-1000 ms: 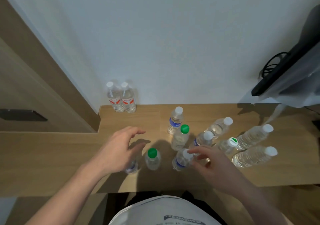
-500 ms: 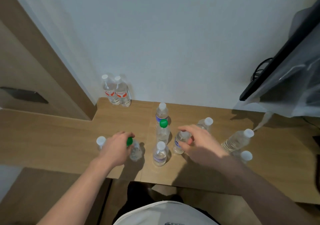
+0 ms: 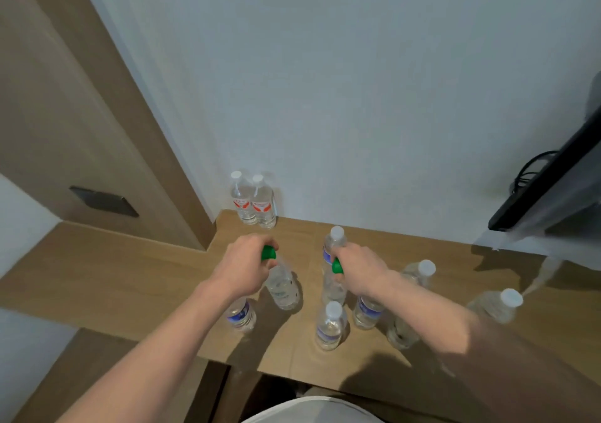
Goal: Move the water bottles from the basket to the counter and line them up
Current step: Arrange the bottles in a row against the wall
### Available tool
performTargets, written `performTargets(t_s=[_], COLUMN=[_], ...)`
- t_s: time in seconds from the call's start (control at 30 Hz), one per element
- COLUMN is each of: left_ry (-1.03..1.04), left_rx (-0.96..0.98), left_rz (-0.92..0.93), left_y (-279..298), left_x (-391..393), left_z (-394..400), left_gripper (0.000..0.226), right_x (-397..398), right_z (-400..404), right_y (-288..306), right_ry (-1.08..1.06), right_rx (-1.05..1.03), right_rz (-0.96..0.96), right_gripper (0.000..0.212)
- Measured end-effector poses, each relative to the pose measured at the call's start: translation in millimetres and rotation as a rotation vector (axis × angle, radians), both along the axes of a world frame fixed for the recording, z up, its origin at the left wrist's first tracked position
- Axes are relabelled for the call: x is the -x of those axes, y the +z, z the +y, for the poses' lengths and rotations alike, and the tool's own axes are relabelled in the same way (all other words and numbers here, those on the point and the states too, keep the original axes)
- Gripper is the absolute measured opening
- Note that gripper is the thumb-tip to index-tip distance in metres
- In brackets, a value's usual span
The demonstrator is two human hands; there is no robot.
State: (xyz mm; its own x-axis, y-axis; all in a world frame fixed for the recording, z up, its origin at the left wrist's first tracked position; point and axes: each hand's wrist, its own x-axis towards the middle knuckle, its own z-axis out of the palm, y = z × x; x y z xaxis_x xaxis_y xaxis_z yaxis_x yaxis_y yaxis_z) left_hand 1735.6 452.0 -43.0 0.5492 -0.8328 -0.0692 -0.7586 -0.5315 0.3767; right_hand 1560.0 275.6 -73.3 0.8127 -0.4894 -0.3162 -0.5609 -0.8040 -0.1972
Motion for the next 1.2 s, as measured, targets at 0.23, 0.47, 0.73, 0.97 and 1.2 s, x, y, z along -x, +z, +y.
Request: performTargets(t_s=[0.23,0.47,0.73,0.97,1.2], left_ry=[-0.105,-0.234,-0.277,-0.297,-0.291], left_rx=[0.022,-0.052,-0.105,-0.107,-0.071], left_rz=[-0.066,-0.087,-0.105,-0.105,-0.08], left_y=[18.7,7.1,-21.0,-37.7,-56.9], left_x=[-54.8,-110.8,-151.0,-175.2,-187.2], left_z=[-42.0,-105.6,-155.2,-176.5,-187.6], left_gripper=[0.029,0.03,0.03,0.029,0.029], right_x=[-28.5,-73.4,-130.7,-166.9,-192.8], right_z=[2.6,-5.7,-36.1,-73.6,-100.5], right_y=[11.9,39.1,42.0,28.3,4.0], right_ry=[-0.031,-0.09,-0.188,-0.24,-0.264], right_rx=[-0.022,0.003,0.06,0.072,0.046], right_rz=[-0.034,-0.128,-0.14,-0.105,-0.089], right_gripper=[0.034,0.032,0.033,0.038,0.034])
